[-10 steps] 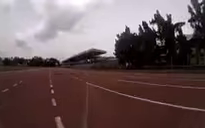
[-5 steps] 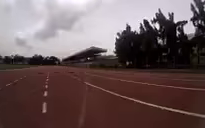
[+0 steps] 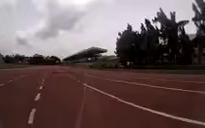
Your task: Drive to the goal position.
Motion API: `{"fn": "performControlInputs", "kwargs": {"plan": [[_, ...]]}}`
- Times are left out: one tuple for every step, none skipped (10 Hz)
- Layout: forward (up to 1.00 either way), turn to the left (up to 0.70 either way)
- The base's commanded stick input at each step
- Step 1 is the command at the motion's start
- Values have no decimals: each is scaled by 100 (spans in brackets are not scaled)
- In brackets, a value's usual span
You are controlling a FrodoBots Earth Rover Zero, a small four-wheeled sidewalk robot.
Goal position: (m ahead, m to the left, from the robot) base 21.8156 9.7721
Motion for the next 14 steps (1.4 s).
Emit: {"fn": "performControlInputs", "kwargs": {"plan": [[70,0],[70,0],[70,0],[70,-2],[70,-6],[70,-8],[70,-2],[70,-4],[70,-9],[70,-3],[70,0],[70,0],[70,-8],[70,-5]]}}
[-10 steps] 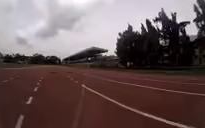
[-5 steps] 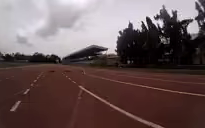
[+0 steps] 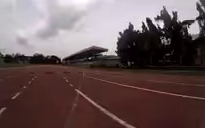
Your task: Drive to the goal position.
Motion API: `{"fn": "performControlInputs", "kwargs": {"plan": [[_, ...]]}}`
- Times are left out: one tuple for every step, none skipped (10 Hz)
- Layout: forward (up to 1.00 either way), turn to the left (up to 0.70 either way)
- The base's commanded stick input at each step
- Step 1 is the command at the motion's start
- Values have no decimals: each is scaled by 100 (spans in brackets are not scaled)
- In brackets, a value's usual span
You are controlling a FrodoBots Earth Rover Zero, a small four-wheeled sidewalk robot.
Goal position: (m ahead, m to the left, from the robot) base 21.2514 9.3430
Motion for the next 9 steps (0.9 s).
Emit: {"fn": "performControlInputs", "kwargs": {"plan": [[70,-1],[70,-8],[70,-10],[70,-9],[70,-2],[70,-5],[70,-7],[70,-2],[70,-1]]}}
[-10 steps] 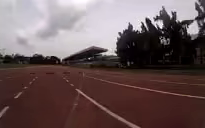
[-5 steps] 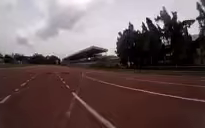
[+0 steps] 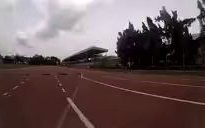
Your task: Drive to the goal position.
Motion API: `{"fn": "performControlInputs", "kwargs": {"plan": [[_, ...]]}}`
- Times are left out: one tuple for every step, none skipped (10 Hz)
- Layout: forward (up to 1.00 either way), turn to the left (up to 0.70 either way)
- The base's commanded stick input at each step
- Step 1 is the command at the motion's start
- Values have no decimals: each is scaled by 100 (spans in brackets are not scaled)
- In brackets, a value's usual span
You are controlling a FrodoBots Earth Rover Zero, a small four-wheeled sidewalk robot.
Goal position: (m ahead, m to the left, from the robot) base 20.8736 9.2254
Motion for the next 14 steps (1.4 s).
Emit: {"fn": "performControlInputs", "kwargs": {"plan": [[70,-9],[70,-6],[70,-2],[70,-10],[70,-9],[70,-4],[70,-2],[70,-7],[70,-4],[70,0],[70,0],[70,0],[70,0],[70,0]]}}
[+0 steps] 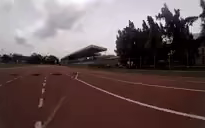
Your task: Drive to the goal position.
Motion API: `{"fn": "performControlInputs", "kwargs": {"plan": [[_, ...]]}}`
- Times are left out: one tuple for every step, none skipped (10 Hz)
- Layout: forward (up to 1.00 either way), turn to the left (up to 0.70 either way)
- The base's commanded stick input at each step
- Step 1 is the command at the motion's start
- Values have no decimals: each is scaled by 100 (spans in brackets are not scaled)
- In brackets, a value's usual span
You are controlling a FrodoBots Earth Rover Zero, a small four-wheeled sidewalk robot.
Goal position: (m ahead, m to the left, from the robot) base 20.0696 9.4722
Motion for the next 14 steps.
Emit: {"fn": "performControlInputs", "kwargs": {"plan": [[70,0],[70,6],[70,13],[70,14],[70,0],[70,0],[70,0],[70,13],[70,10],[70,3],[70,5],[70,13],[70,4],[70,0]]}}
